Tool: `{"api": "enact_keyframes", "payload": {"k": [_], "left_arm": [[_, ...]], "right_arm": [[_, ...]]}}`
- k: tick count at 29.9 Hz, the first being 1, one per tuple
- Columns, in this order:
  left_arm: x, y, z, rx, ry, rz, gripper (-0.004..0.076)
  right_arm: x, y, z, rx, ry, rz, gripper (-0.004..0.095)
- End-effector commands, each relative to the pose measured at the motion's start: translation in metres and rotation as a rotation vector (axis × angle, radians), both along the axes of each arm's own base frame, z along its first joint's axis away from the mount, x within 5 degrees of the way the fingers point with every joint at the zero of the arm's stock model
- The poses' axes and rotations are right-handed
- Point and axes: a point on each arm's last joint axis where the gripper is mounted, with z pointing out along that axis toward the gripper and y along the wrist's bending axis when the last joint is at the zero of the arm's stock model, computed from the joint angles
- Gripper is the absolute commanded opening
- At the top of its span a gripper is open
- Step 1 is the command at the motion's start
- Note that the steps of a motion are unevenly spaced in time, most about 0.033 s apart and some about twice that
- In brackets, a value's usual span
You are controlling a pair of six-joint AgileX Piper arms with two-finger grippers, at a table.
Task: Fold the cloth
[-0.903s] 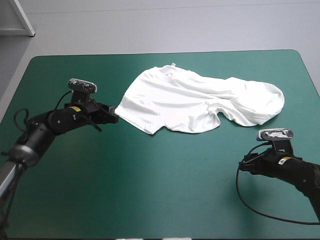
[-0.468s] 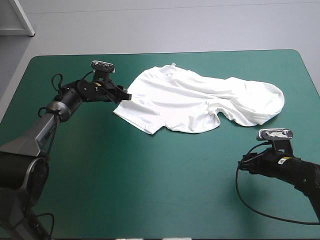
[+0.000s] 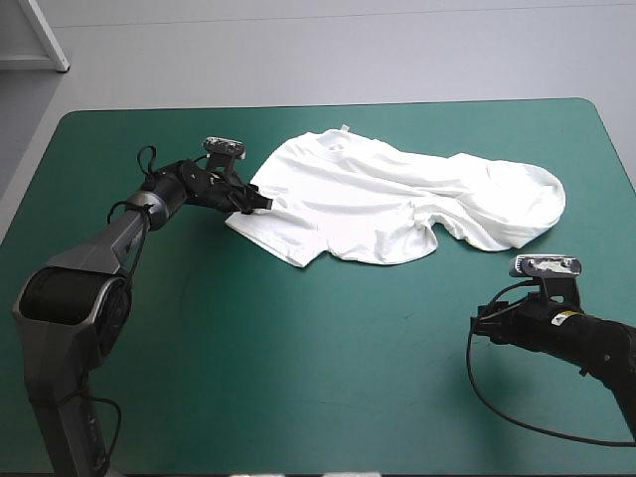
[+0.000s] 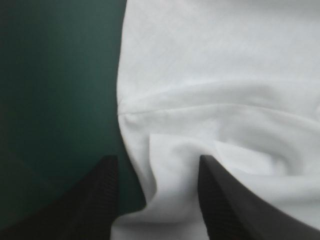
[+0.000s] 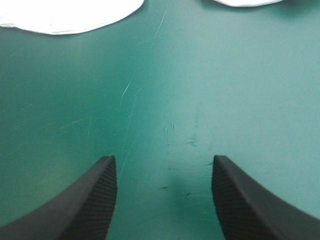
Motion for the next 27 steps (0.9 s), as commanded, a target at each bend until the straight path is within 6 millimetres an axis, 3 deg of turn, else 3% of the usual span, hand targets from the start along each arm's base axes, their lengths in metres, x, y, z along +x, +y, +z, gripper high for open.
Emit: {"api": "enact_keyframes", "payload": {"k": [1, 4, 8, 12, 16, 21, 27], "left_arm": [[0.000, -0.002, 0.029, -0.042, -0.056, 0.005, 0.0369], [0.000, -0.002, 0.022, -0.047, -0.019, 0.005, 0.0358], [0.002, -0.003, 0.014, -0.042, -0.003, 0.005, 0.0311], [0.003, -0.003, 0.003, -0.035, 0.023, 0.000, 0.0181], [0.005, -0.003, -0.007, -0.029, 0.048, -0.002, 0.0021], [0.005, -0.003, -0.008, -0.025, 0.045, -0.004, 0.0020], [0.005, -0.001, -0.008, 0.023, 0.035, -0.027, 0.0020]], "right_arm": [[0.005, -0.001, 0.019, 0.011, -0.098, -0.019, 0.0532], [0.010, -0.004, 0.031, -0.030, -0.164, -0.024, 0.0532], [0.016, -0.008, 0.063, -0.064, -0.264, -0.058, 0.0532], [0.022, -0.017, 0.100, -0.107, -0.363, -0.147, 0.0532], [0.034, -0.025, 0.120, -0.163, -0.387, -0.205, 0.0533], [0.063, -0.036, 0.112, -0.178, -0.290, -0.248, 0.0545], [0.109, -0.058, 0.086, -0.136, -0.195, -0.308, 0.0545]]}}
